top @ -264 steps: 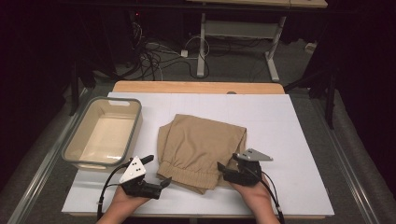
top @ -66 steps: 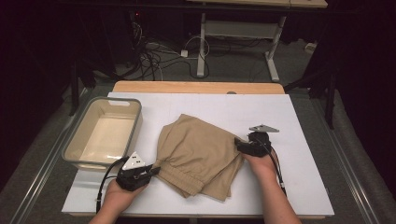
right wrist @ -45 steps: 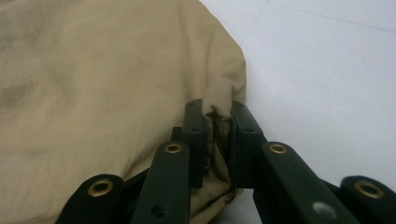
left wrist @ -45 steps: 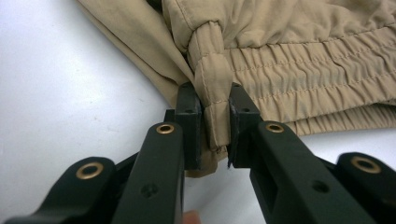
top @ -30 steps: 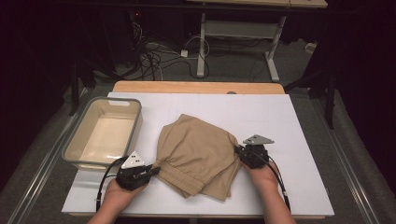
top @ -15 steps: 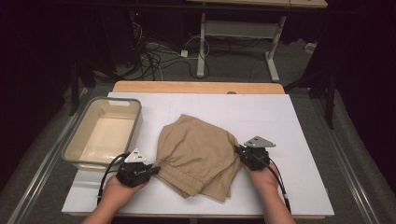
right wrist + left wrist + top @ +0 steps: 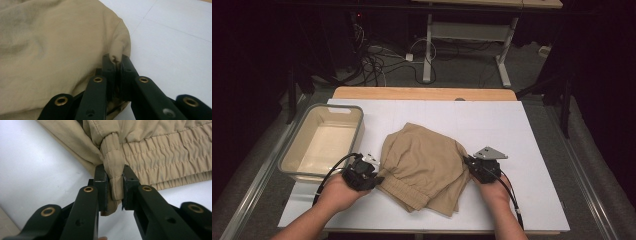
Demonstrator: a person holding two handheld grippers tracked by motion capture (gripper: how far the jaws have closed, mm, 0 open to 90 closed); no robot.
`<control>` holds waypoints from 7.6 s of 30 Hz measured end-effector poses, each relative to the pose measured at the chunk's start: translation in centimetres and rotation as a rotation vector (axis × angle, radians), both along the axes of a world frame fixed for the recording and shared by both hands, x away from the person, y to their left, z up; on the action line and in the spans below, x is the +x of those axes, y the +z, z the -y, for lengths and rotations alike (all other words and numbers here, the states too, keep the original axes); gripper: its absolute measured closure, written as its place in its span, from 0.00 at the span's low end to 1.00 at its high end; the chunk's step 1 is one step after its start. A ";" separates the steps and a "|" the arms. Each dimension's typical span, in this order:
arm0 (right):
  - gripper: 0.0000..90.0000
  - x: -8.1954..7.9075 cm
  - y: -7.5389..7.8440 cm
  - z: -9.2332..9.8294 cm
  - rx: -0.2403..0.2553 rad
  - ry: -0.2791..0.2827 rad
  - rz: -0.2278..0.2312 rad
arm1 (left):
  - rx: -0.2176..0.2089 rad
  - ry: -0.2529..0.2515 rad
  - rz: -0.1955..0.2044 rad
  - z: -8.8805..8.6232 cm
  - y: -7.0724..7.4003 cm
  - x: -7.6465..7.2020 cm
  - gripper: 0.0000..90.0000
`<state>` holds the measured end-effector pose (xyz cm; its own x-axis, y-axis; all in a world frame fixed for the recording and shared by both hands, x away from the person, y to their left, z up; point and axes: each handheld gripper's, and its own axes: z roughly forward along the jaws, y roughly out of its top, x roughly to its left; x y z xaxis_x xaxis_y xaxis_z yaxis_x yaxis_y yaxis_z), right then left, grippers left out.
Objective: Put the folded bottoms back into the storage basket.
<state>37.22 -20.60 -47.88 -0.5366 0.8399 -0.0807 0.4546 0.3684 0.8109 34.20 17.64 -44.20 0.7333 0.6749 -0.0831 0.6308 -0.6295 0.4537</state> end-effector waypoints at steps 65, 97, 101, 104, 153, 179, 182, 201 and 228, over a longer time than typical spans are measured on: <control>0.96 0.7 3.9 -4.5 0.181 0.084 0.104 | 0.356 -0.040 -0.150 -0.6 5.9 2.7 0.85; 0.96 0.4 7.3 -5.8 0.150 0.082 0.157 | 0.356 -0.038 -0.155 -1.2 9.2 3.3 0.85; 0.96 0.7 6.9 -5.5 0.126 0.076 0.142 | 0.347 -0.045 -0.155 -0.5 8.5 3.5 0.85; 0.96 1.1 6.4 -4.6 0.112 0.058 0.128 | 0.334 -0.053 -0.159 0.5 7.6 3.8 0.85; 0.95 0.0 4.3 0.8 0.089 -0.039 0.102 | 0.186 -0.094 -0.245 4.1 1.5 4.7 0.87; 0.95 1.0 10.2 -6.1 0.140 0.074 0.182 | 0.320 -0.022 -0.241 -1.4 10.7 4.8 0.87; 0.95 1.0 11.0 -6.4 0.142 0.076 0.190 | 0.334 -0.023 -0.249 -1.5 11.8 5.0 0.87; 0.96 3.5 13.1 -12.6 0.143 0.164 0.219 | 0.359 0.088 -0.247 -8.0 13.9 4.9 0.87; 0.96 8.3 12.3 -24.7 0.150 0.292 0.183 | 0.347 0.273 -0.237 -19.2 13.4 3.6 0.87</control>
<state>45.53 4.08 -35.53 -0.7433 0.6635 -0.0852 0.1906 0.3322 0.9238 37.75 36.85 -30.80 0.5139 0.8570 0.0377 0.8540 -0.5153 0.0715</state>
